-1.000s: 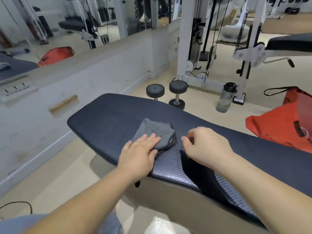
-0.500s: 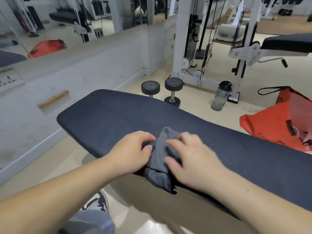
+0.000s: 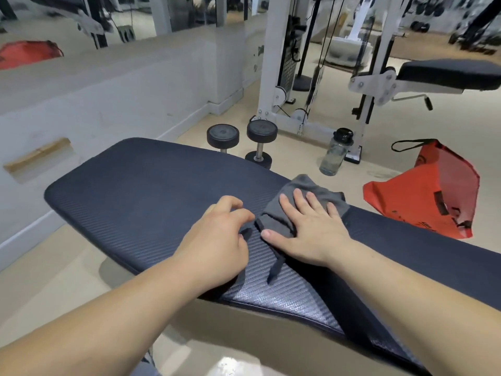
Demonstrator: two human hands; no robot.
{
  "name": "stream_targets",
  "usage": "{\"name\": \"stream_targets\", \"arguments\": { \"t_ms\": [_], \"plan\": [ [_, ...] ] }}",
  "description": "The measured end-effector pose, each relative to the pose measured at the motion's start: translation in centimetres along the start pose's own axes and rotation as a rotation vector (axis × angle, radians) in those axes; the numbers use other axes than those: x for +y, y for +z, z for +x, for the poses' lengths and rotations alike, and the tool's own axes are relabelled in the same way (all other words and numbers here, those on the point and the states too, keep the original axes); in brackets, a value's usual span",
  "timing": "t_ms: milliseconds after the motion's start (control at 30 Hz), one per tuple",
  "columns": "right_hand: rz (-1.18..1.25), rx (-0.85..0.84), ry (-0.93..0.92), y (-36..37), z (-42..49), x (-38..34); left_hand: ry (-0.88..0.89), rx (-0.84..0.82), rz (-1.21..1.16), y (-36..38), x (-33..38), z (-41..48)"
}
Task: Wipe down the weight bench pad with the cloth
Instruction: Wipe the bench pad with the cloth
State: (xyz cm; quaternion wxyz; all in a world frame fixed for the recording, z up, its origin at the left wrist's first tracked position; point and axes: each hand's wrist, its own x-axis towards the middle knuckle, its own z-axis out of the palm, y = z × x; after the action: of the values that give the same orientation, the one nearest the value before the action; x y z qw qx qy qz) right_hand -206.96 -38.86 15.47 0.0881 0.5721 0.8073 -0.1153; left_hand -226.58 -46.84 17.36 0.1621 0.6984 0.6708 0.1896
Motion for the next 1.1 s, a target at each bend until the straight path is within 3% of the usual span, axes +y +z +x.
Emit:
{"name": "stream_targets", "arguments": {
  "t_ms": [167,233,467,733,833,1000,1100],
  "plan": [
    [-0.009,0.048,-0.253,1.0,-2.8,-1.1,0.004,0.025,-0.010,0.2,0.3,0.9],
    [0.016,0.077,-0.276,1.0,-3.0,0.2,0.004,0.023,-0.026,0.4,0.9,1.2],
    [0.055,0.152,0.085,-0.2,-3.5,6.5,0.036,-0.045,-0.095,2.0,4.1,2.5],
    [0.031,0.104,-0.415,3.4,-13.2,6.4,0.085,-0.150,-0.089,3.8,7.0,3.0],
    [0.097,0.161,-0.271,3.5,-13.9,9.9,0.114,-0.192,-0.098,4.6,8.4,2.2],
    [0.174,0.209,0.188,3.0,-13.5,15.7,0.121,-0.207,-0.061,5.2,9.9,0.6],
    [0.087,0.156,0.168,2.8,-13.4,14.7,0.097,-0.217,-0.026,5.1,10.1,-0.9]
  ]
}}
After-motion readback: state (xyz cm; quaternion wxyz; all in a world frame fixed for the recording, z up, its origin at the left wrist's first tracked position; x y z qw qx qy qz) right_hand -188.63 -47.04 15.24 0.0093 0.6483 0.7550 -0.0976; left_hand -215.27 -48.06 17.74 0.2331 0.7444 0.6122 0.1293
